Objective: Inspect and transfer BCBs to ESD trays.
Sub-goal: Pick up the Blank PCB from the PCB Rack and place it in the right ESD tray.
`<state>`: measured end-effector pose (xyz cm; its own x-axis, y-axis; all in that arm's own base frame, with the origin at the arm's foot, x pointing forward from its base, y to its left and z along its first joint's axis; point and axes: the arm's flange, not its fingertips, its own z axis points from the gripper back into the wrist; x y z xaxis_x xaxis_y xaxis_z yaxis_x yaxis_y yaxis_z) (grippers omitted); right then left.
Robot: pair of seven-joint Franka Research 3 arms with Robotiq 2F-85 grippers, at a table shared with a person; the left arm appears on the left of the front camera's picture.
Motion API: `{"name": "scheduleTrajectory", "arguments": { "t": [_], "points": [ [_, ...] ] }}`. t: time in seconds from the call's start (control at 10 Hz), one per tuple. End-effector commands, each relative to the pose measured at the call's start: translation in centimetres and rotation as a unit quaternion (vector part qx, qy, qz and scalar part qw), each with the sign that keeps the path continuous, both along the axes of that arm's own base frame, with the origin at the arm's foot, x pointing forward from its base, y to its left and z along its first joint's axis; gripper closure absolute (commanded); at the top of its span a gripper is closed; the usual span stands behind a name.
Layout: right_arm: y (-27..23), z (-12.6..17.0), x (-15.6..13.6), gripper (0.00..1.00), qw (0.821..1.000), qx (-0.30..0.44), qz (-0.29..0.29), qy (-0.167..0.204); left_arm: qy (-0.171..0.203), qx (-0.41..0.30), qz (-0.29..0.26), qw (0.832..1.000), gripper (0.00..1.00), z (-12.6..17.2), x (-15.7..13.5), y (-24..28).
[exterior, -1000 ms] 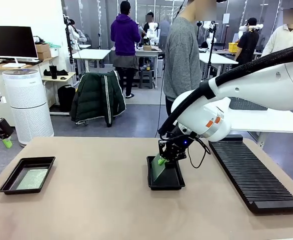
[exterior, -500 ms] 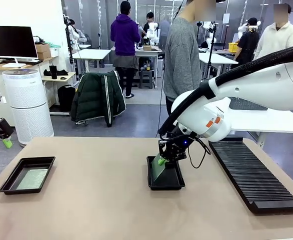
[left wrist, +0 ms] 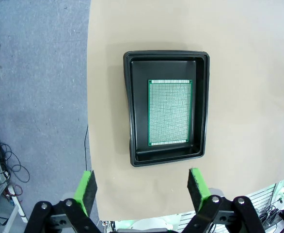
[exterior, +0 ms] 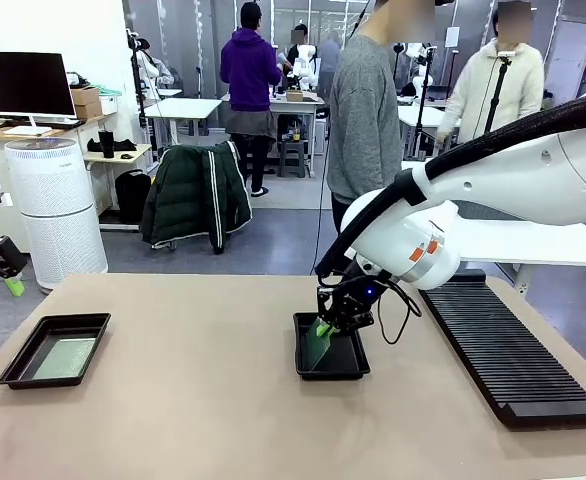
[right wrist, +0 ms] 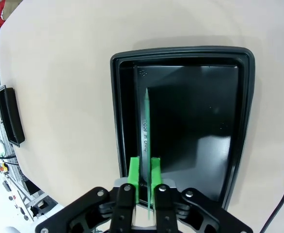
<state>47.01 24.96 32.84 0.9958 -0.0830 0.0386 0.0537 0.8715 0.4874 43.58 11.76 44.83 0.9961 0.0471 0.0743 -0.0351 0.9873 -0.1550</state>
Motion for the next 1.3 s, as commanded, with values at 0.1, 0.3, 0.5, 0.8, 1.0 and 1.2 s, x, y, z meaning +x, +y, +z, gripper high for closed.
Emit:
{"name": "scheduleTrajectory", "arguments": {
  "t": [0.1,0.3,0.5,0.8,1.0,1.2],
  "points": [
    [0.0,0.1,0.2,0.68,0.999,-0.029,-0.022,0.002,-0.007,-0.001,-0.001,1.0,0.0,-0.3,0.0,0.2],
    [0.3,0.8,0.5,0.51,0.998,-0.055,-0.021,0.005,-0.007,-0.001,-0.001,1.0,0.0,-0.3,0.0,0.2],
    [0.6,1.4,0.8,0.49,0.996,-0.084,-0.022,0.01,-0.007,-0.001,-0.001,1.0,0.0,-0.3,0.0,0.2],
    [1.5,2.2,1.3,0.07,0.992,-0.121,-0.013,0.016,-0.007,-0.001,-0.001,1.0,0.0,-0.3,0.0,0.2],
    [1.6,3.1,0.9,0.0,0.989,-0.145,-0.019,0.014,-0.007,-0.001,-0.001,1.0,0.0,-0.3,0.0,0.2],
    [1.5,3.7,0.5,0.0,0.987,-0.16,-0.019,0.017,-0.007,-0.001,-0.001,1.0,0.0,-0.3,0.0,0.2]
  ]
}}
